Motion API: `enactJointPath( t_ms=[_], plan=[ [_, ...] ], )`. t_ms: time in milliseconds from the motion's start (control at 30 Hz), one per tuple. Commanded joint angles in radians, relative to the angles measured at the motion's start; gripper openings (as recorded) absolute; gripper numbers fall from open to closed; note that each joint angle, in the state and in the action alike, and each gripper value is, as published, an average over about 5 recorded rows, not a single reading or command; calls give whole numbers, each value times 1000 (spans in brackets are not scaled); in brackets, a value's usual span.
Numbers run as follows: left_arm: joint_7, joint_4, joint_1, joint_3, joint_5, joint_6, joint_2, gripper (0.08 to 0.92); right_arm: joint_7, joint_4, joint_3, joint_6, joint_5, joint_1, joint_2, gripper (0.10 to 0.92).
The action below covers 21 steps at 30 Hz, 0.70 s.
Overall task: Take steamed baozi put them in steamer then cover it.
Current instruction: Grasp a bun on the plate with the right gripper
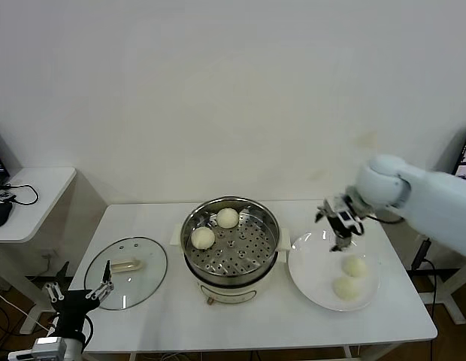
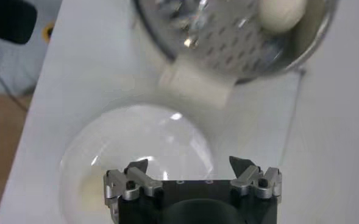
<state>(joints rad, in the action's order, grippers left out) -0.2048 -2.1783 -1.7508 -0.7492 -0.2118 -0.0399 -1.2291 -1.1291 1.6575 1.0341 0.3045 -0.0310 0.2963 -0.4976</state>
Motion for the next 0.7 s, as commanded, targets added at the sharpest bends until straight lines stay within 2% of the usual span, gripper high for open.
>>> enactJointPath(
  t_ms=[33, 333, 700],
  plan=[
    [0, 8, -3, 0, 0, -2, -2, 823, -9, 25, -282, -42, -174, -416, 127, 823],
    [2, 11, -13, 3, 10, -7, -14, 823, 3, -25, -434, -49, -231, -594, 96, 823],
    [3, 12, -17, 5, 18, -8, -25, 823, 22, -71, -452, -39, -249, -631, 51, 823]
  ],
)
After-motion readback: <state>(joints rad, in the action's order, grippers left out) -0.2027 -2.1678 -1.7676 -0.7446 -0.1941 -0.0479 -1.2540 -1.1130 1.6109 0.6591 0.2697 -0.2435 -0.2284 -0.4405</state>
